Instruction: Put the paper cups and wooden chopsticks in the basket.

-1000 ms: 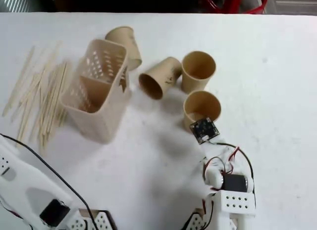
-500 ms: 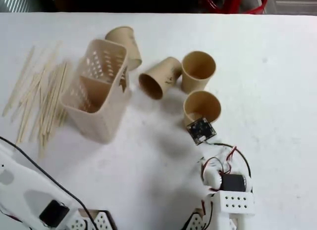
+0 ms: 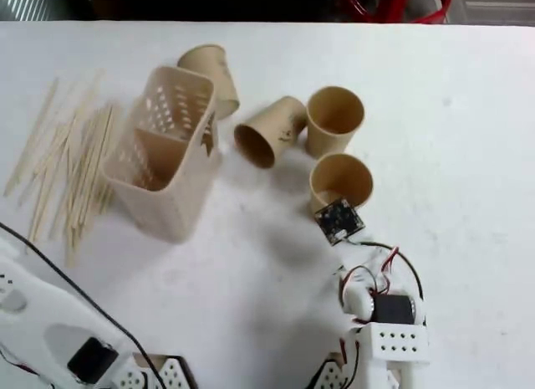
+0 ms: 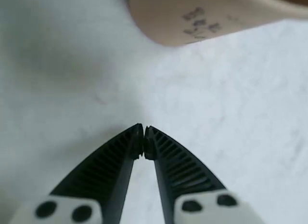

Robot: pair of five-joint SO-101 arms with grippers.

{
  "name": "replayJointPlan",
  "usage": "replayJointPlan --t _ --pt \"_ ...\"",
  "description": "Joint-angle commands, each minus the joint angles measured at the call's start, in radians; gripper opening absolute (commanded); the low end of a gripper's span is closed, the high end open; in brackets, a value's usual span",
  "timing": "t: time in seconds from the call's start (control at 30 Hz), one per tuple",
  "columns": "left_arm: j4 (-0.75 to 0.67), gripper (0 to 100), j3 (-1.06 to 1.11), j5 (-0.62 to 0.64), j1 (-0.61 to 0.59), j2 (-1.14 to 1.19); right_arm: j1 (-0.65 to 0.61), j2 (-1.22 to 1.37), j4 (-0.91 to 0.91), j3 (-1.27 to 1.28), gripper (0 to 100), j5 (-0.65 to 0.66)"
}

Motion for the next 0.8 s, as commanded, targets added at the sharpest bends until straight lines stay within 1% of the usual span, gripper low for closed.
replayJointPlan --t 0.0,0.03,0.1,0.13,0.23,0.3,0.5,0.63,0.7,0.77 --pt "-0.255 26 -0.032 -0.037 0.051 0.104 -0.005 -0.008 -0.016 -0.003 1.9 -0.006" --pt "-0.305 23 -0.032 -0.054 0.059 0.151 -0.004 -0.008 -0.016 -0.003 1.9 -0.006" --pt "-0.362 17 -0.032 -0.087 0.074 0.232 -0.004 -0.008 -0.016 -0.003 1.9 -0.006" --pt "-0.362 15 -0.034 -0.114 0.084 0.271 -0.004 -0.008 -0.015 -0.002 1.9 -0.006" --pt "-0.334 15 -0.034 -0.186 0.094 0.323 -0.004 -0.008 -0.015 -0.002 1.9 -0.006" --pt "-0.269 15 -0.034 -0.17 0.093 0.321 -0.004 -0.008 -0.015 0.002 1.9 -0.006" --pt "0.044 15 -0.034 -0.155 0.088 0.26 -0.005 -0.008 -0.015 0.002 1.9 -0.006" --pt "0.325 15 -0.034 -0.158 0.091 0.197 -0.007 -0.008 -0.016 0.002 1.9 -0.006" --pt "0.5 15 -0.034 -0.213 0.094 0.156 -0.007 -0.008 -0.016 0.002 1.9 -0.006" --pt "0.684 15 -0.034 -0.318 0.108 0.111 -0.007 -0.008 -0.016 0.002 1.9 -0.006"
